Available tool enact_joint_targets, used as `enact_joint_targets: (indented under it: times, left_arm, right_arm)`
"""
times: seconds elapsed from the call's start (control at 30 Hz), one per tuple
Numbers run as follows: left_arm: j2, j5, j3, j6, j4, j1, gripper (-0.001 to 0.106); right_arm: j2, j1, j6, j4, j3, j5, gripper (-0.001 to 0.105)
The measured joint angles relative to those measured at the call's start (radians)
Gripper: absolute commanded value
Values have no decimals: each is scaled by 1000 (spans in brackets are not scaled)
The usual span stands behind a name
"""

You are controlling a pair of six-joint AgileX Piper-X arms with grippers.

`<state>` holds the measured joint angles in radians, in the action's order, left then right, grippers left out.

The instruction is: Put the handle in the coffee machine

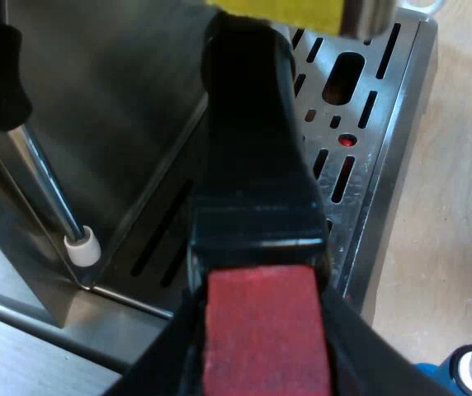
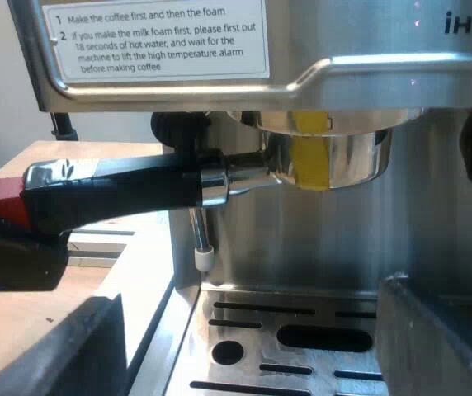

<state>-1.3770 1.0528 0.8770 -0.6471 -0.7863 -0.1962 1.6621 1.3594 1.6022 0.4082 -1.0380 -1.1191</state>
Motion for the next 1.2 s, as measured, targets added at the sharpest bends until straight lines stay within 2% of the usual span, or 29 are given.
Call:
enact_joint_targets:
  times: [0.37, 0.6, 0.87, 1.2]
  left_arm:
    - [2, 16, -1, 1, -23, 0, 0]
    - [36, -10, -1, 18, -29, 0, 0]
    - [35, 10, -2, -27, -40, -2, 0]
    - [35, 18, -2, -36, -68, -2, 0]
  right_arm:
    - [0, 0, 0, 0, 0, 0, 64]
    - [0, 0, 0, 0, 0, 0, 64]
    - [0, 0, 0, 0, 0, 0, 64]
    - [0, 0, 0, 0, 0, 0, 64]
